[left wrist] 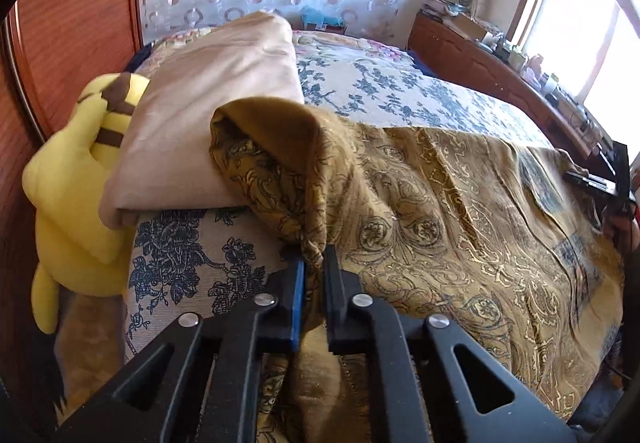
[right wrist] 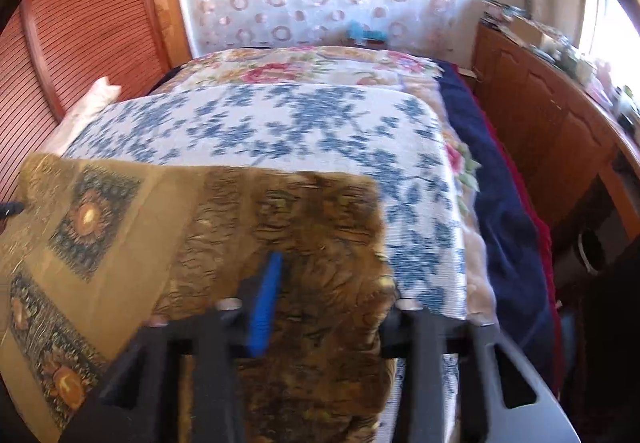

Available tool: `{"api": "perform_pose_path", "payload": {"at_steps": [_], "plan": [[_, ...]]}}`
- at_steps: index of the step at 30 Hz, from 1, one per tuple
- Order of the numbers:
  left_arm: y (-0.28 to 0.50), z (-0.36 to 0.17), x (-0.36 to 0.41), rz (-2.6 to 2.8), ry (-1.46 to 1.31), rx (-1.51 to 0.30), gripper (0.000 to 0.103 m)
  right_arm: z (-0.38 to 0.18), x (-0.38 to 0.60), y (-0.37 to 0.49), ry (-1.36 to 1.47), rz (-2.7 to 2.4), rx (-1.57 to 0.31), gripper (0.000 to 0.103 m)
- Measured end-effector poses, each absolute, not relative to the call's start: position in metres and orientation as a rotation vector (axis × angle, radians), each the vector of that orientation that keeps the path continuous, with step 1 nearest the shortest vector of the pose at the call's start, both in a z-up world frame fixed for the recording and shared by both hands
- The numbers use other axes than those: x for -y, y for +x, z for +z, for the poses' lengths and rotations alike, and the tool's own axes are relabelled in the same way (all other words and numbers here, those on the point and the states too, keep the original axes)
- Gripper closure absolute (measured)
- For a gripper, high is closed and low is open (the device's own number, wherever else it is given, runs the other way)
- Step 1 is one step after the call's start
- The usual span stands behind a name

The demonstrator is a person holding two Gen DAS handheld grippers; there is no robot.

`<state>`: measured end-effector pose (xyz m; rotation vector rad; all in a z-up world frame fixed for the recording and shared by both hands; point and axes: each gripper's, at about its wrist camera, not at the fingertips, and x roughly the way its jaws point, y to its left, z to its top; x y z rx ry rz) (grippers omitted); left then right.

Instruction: Fold small clothes

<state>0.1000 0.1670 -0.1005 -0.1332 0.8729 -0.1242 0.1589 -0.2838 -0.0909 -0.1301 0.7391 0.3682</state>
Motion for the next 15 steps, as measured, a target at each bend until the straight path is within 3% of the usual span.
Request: {"api": "perform_pose_path", "payload": {"at_steps": [6,15], "plan": [[0.075,-0.058,-0.159,-0.147,-0.121,-0.732,0.096,-0.068,0.289,0.129,-0.117,0.386,-0.611,0.095],[0.081,0.016,-0.157,-0.133,-0.120,-0.549,0.096,0.037,0.297,0.099,-0.125,0.378,-0.376,0.095]]}}
